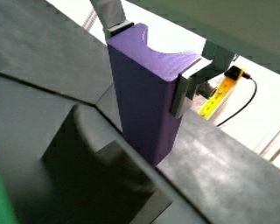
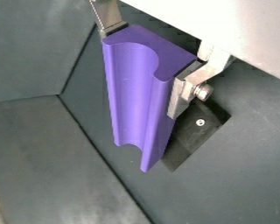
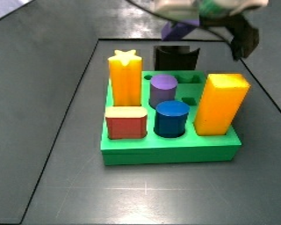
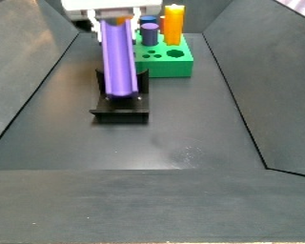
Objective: Pick up the arch object. Move up. Place the arch object on the fixture. Regrasp the arch object. Move to above the board. Insert the arch object.
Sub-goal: Move to above the board.
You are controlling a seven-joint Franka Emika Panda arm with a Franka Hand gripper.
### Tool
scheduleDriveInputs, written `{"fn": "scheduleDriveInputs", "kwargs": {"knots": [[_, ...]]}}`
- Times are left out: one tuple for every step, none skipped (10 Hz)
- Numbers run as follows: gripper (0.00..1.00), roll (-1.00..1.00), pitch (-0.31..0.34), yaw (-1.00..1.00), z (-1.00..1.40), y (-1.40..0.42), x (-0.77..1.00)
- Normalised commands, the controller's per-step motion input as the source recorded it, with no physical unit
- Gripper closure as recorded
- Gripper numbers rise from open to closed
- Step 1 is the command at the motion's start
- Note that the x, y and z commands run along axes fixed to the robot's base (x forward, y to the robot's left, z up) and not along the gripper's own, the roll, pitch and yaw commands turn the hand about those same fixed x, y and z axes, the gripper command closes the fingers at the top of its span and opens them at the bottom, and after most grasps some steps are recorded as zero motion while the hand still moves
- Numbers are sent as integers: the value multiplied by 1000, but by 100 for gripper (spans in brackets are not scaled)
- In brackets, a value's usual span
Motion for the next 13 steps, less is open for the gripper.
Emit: {"fn": "scheduleDriveInputs", "kwargs": {"knots": [[100,-42,-43,-51,1000,72,-30],[100,-51,-23,-59,1000,67,-34],[100,-57,1,-60,1000,61,-41],[100,-58,15,-57,1000,56,-47],[100,-59,33,-45,1000,49,-54],[100,-57,47,-34,1000,45,-60],[100,-54,61,-19,1000,35,-67],[100,-52,64,-10,915,28,-62],[100,-51,68,4,694,13,-46],[100,-50,69,11,583,8,-40],[100,-49,79,24,312,2,-24],[100,-1000,-43,-125,320,-1000,-557],[100,-1000,-49,-124,283,-1000,-553]]}}
